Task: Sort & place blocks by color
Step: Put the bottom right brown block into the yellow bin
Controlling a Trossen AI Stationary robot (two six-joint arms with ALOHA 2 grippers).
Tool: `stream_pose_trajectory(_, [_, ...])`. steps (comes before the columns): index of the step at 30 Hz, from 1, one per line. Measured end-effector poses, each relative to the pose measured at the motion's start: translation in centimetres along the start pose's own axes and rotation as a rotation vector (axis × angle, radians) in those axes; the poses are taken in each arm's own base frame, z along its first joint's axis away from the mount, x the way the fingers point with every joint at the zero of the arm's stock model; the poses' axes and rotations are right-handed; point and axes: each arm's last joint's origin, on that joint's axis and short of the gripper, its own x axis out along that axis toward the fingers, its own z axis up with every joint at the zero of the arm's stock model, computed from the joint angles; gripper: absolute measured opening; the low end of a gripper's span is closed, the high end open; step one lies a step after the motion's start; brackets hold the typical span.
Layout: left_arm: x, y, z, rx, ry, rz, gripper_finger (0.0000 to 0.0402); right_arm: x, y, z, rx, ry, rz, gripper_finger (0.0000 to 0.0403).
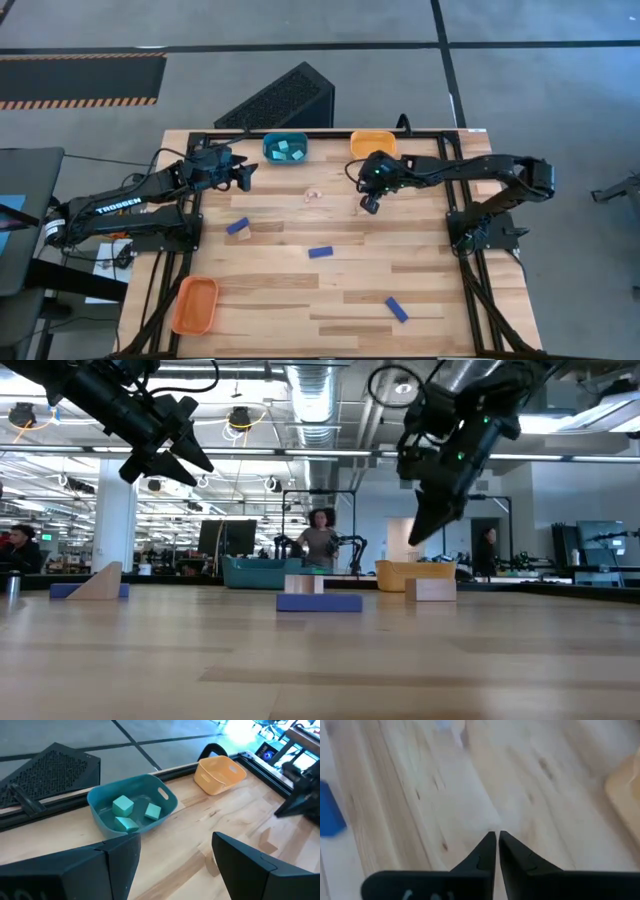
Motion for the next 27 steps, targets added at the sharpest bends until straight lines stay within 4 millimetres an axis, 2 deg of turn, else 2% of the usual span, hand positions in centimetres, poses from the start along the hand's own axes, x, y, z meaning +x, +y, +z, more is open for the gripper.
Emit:
stream_pose_trajectory(3, [0.0, 0.0, 0.0, -0.020, 0.002, -0.004, 0.0234, 1.0, 0.2, -0.8, -0.012, 0.084, 0.035, 0.0073])
stream_pose_trajectory(6, [0.0, -0.1, -0.1, -0.025, 0.006, -0.012, 0.0234, 1.6, 0.9, -1.3, -0.111, 0.131, 0.057, 0.0109])
stream_pose_trajectory(10, [0.0, -0.2, -0.1, -0.022, 0.005, -0.011, 0.0234, 2.6, 1.8, -1.7, -0.301, 0.158, 0.082, 0.0181])
stream_pose_trajectory(14, [0.0, -0.2, -0.1, -0.035, 0.005, -0.011, 0.0234, 3.2, 2.3, -2.2, -0.384, 0.190, 0.093, 0.0260])
stream_pose_trajectory(17, [0.0, -0.2, -0.1, -0.042, 0.002, -0.007, 0.0234, 4.1, 2.4, -2.5, -0.427, 0.219, 0.080, 0.0297])
stream_pose_trajectory(22, [0.0, -0.2, -0.1, -0.047, 0.002, -0.006, 0.0234, 5.7, 2.0, -3.3, -0.438, 0.281, 0.032, 0.0314])
stream_pose_trajectory(27, [0.0, -0.2, -0.1, -0.047, 0.003, -0.009, 0.0234, 6.0, 2.0, -3.4, -0.364, 0.294, 0.025, 0.0287])
